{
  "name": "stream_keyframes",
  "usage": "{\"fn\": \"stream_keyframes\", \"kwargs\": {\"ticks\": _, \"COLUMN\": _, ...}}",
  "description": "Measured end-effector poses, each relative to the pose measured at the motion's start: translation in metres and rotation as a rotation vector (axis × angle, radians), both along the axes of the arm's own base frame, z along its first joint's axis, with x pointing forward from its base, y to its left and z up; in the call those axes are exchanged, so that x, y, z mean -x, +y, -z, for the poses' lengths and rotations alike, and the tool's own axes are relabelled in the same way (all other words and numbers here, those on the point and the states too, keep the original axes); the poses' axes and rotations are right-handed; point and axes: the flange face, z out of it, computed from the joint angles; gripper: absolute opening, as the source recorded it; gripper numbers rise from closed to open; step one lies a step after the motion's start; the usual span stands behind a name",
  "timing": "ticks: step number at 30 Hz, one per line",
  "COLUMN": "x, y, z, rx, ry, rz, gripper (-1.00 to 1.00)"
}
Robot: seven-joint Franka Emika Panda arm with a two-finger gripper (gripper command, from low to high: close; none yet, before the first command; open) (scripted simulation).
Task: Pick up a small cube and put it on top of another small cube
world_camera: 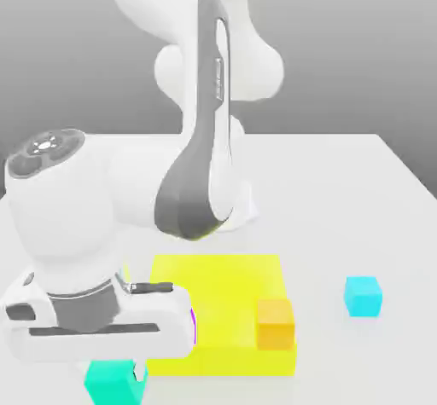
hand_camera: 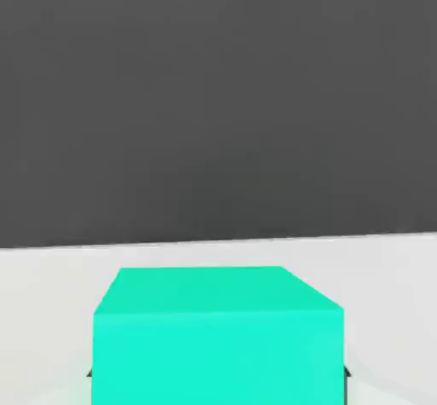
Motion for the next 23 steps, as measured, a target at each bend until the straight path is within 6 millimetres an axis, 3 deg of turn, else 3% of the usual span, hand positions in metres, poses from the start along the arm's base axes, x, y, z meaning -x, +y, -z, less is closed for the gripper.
{"fn": "stream_keyframes", "kwargs": {"ticks": 3, "x": 0.014, "y": 0.076, "z": -0.005, "rx": -0.02, "ry": -0.007, "rz": -0.218, "gripper": -1.0}}
{"fn": "stream_keyframes", "kwargs": {"ticks": 6, "x": 0.049, "y": 0.152, "z": -0.015, "rx": -0.018, "ry": -0.016, "rz": -0.454, "gripper": -1.0}}
{"fn": "stream_keyframes", "kwargs": {"ticks": 8, "x": 0.085, "y": 0.201, "z": -0.022, "rx": -0.003, "ry": -0.026, "rz": -0.626, "gripper": -1.0}}
{"fn": "stream_keyframes", "kwargs": {"ticks": 10, "x": 0.137, "y": 0.263, "z": -0.03, "rx": 0.02, "ry": -0.041, "rz": -0.849, "gripper": -1.0}}
{"fn": "stream_keyframes", "kwargs": {"ticks": 12, "x": 0.187, "y": 0.296, "z": -0.035, "rx": 0.05, "ry": -0.059, "rz": -1.028, "gripper": -1.0}}
{"fn": "stream_keyframes", "kwargs": {"ticks": 14, "x": 0.216, "y": 0.305, "z": -0.037, "rx": 0.083, "ry": -0.079, "rz": -1.132, "gripper": -1.0}}
{"fn": "stream_keyframes", "kwargs": {"ticks": 20, "x": 0.223, "y": 0.305, "z": 0.015, "rx": 0.103, "ry": -0.088, "rz": -1.165, "gripper": -1.0}}
{"fn": "stream_keyframes", "kwargs": {"ticks": 21, "x": 0.224, "y": 0.305, "z": 0.024, "rx": 0.102, "ry": -0.089, "rz": -1.166, "gripper": 1.0}}
{"fn": "stream_keyframes", "kwargs": {"ticks": 23, "x": 0.223, "y": 0.305, "z": 0.024, "rx": 0.102, "ry": -0.089, "rz": -1.166, "gripper": 1.0}}
